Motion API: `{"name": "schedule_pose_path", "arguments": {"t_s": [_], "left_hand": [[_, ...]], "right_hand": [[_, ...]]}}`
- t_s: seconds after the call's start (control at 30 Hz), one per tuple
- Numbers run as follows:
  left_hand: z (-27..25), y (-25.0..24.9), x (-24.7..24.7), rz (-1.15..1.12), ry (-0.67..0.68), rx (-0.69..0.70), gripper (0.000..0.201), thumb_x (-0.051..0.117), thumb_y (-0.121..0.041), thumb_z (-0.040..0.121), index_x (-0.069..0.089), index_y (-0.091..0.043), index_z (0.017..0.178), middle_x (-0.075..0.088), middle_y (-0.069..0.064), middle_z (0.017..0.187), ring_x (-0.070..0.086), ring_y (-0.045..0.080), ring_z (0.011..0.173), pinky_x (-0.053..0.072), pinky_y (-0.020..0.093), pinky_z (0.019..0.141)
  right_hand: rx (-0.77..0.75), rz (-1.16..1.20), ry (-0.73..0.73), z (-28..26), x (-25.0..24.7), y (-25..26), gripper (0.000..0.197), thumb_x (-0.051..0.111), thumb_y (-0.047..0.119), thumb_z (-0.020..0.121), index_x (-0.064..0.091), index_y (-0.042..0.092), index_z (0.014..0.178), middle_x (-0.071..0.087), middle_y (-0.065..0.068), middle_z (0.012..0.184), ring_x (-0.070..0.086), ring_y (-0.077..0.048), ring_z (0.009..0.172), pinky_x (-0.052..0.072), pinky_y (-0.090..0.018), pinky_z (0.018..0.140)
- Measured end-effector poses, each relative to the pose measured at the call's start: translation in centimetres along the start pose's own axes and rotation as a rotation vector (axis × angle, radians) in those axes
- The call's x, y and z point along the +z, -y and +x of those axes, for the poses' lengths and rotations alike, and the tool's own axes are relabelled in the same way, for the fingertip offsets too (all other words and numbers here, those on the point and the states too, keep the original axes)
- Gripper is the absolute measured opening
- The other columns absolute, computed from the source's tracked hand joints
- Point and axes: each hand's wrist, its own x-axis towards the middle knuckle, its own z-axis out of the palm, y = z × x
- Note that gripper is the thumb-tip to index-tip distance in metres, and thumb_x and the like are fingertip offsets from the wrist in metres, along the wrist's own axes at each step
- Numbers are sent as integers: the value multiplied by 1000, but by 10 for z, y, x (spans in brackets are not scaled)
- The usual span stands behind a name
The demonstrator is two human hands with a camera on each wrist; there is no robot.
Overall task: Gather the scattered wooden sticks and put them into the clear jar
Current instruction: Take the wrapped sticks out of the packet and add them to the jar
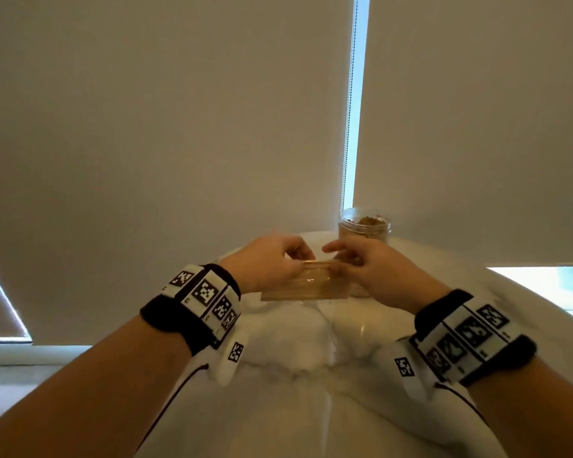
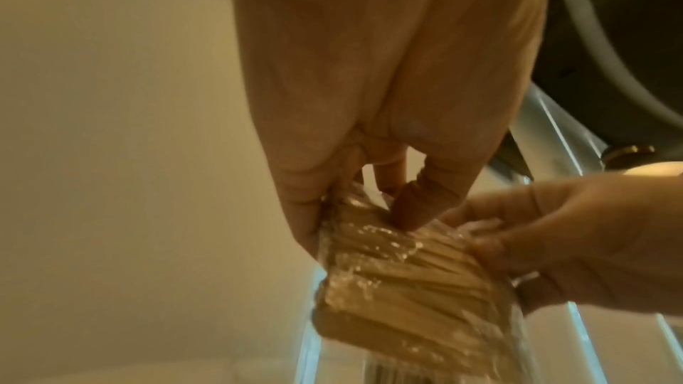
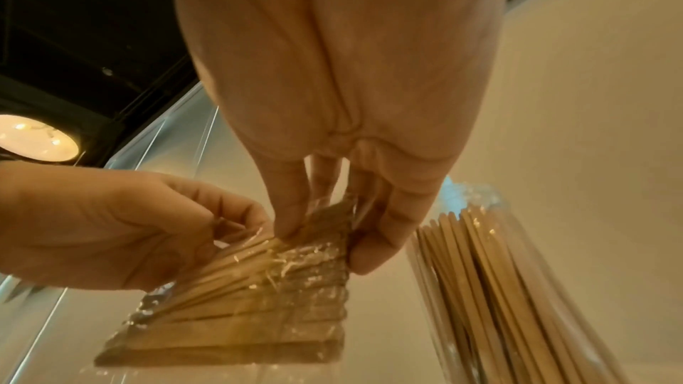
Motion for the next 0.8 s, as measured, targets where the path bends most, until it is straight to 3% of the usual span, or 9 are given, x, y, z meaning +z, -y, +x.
{"name": "schedule_pose_path", "arguments": {"t_s": [0.03, 0.1, 0.2, 0.23, 0.3, 0.37, 0.47, 0.67, 0.8], "left_hand": [[-2, -6, -3, -34, -41, 40, 22, 59, -20, 93, 66, -31, 111, 66, -9, 104, 60, 4, 80, 42, 17, 66], [-4, -14, -7, -228, -215, 94, 28, 66, -23, 91, 61, -32, 117, 64, -7, 104, 67, 11, 88, 48, 19, 70], [-3, -21, -6, -640, -523, 45, 68, 78, -47, 81, 41, -31, 137, 62, -2, 114, 64, 11, 104, 54, 28, 87], [-2, -24, -3, -765, -529, 12, 84, 79, -54, 76, 35, -30, 143, 62, 1, 118, 63, 13, 109, 54, 34, 92], [1, -33, 8, -993, -380, -64, 99, 81, -55, 71, 29, -27, 151, 65, 7, 123, 66, 22, 111, 55, 46, 96], [5, -44, 20, -1120, -225, -82, 81, 79, -45, 77, 44, -15, 144, 72, 10, 118, 70, 28, 106, 56, 49, 94], [14, -56, 31, -1168, -248, -73, 35, 72, -32, 89, 67, -11, 118, 77, 8, 104, 74, 26, 97, 60, 42, 83], [31, -57, 50, -1152, -290, -51, 30, 72, -27, 90, 67, -13, 116, 77, 6, 100, 76, 22, 90, 61, 36, 73], [33, -51, 49, -1161, -235, 5, 26, 68, -27, 92, 69, -13, 114, 77, 7, 103, 75, 23, 94, 59, 38, 80]], "right_hand": [[-4, -3, -31, -5, -4, 1, 20, 67, 26, 95, 71, 27, 114, 71, 8, 99, 67, -9, 88, 54, -22, 73], [-6, 77, -106, -14, -9, -2, 10, 68, 24, 94, 76, 23, 100, 74, 4, 88, 69, -12, 82, 56, -28, 74], [55, 430, -204, -27, -15, -2, 12, 67, 16, 94, 75, 11, 102, 75, -10, 93, 71, -31, 90, 61, -41, 81], [73, 555, -230, -31, -17, -1, 14, 66, 14, 95, 74, 7, 104, 75, -13, 96, 72, -32, 91, 62, -39, 80], [100, 735, -271, -33, -21, 5, 18, 64, 13, 95, 71, 2, 107, 75, -16, 99, 72, -27, 87, 63, -34, 74], [122, 822, -318, -29, -21, 7, 17, 68, 13, 92, 66, 0, 103, 74, -17, 97, 72, -24, 81, 61, -32, 67], [128, 729, -343, -24, -18, 5, 15, 70, 19, 91, 62, 7, 95, 75, -11, 92, 73, -25, 84, 60, -34, 69], [96, 501, -252, -22, -35, -13, 18, 70, 27, 91, 70, 9, 94, 75, -6, 91, 72, -25, 90, 59, -44, 86], [95, 556, -179, -28, -51, -19, 15, 71, 18, 89, 71, 5, 96, 74, -12, 94, 72, -26, 93, 60, -35, 81]]}}
